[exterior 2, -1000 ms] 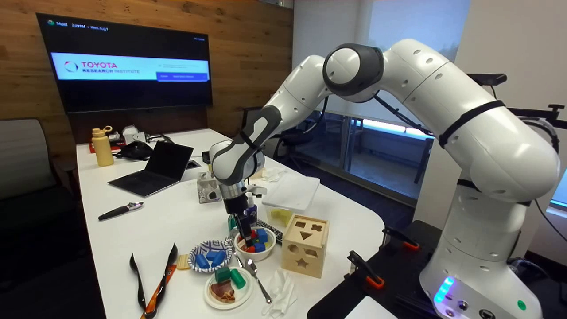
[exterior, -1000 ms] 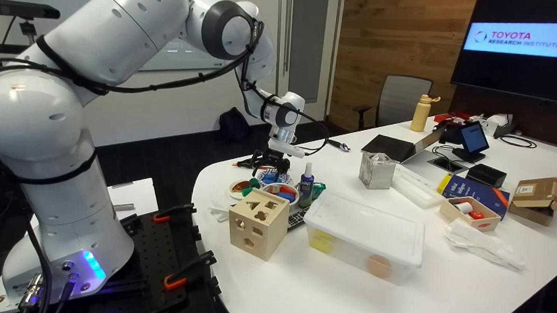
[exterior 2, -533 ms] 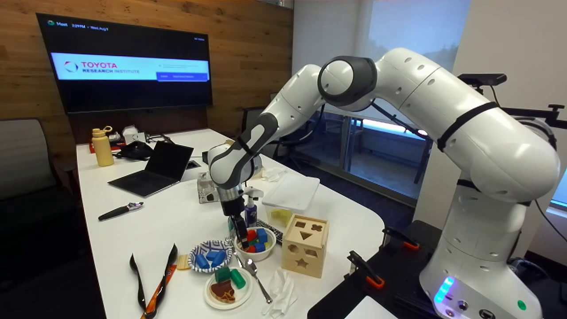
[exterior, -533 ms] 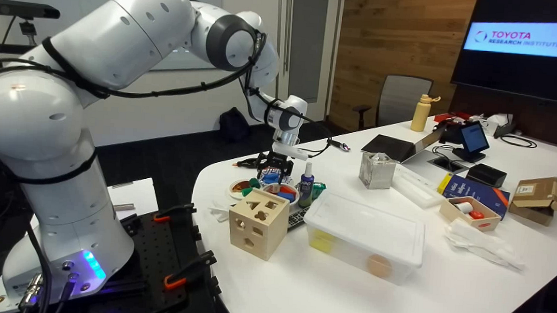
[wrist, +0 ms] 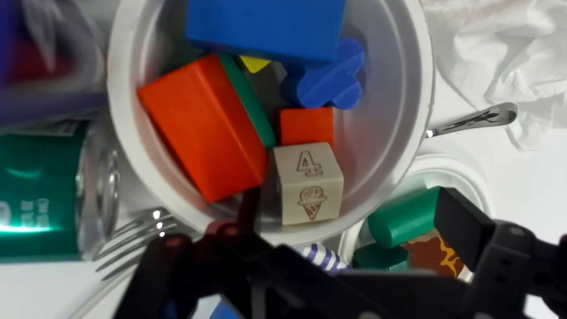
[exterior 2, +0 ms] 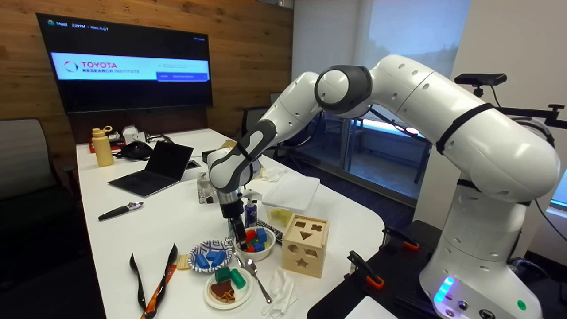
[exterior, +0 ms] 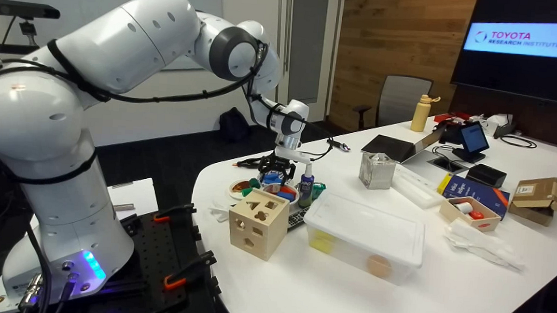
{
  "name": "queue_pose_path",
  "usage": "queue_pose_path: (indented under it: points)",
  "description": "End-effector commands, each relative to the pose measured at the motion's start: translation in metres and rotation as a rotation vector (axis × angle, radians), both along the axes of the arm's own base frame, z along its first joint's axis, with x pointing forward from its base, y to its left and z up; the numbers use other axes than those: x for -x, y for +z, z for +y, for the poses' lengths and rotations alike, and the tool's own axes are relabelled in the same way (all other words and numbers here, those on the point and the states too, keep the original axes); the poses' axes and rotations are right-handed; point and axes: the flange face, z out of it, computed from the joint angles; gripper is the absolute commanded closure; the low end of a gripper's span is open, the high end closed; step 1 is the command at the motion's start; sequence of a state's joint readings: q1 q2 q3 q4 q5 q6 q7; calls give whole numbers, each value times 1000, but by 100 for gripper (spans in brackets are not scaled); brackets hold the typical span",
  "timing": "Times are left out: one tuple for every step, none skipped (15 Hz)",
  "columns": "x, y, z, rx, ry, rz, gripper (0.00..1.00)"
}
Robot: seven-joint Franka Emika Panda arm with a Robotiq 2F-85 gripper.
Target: Put one wooden block in the wooden toy box.
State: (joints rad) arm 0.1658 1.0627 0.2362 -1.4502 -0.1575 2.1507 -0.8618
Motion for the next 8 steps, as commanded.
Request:
queue_pose_path:
  points:
    - [-6, -2, 0, 14, 8, -17, 0]
    - [-6, 0, 0, 18, 7, -23, 0]
    - [-6, 1, 0, 23, 6, -26, 20]
    - [-6, 1, 0, 25, 6, -26, 26]
    - [-6, 1, 0, 27, 6, -26, 35]
    - [-5, 1, 0, 29, 7, -27, 42]
    - [-5, 0, 0, 30, 8, -26, 51]
    - [-4, -1, 1, 31, 9, -26, 58]
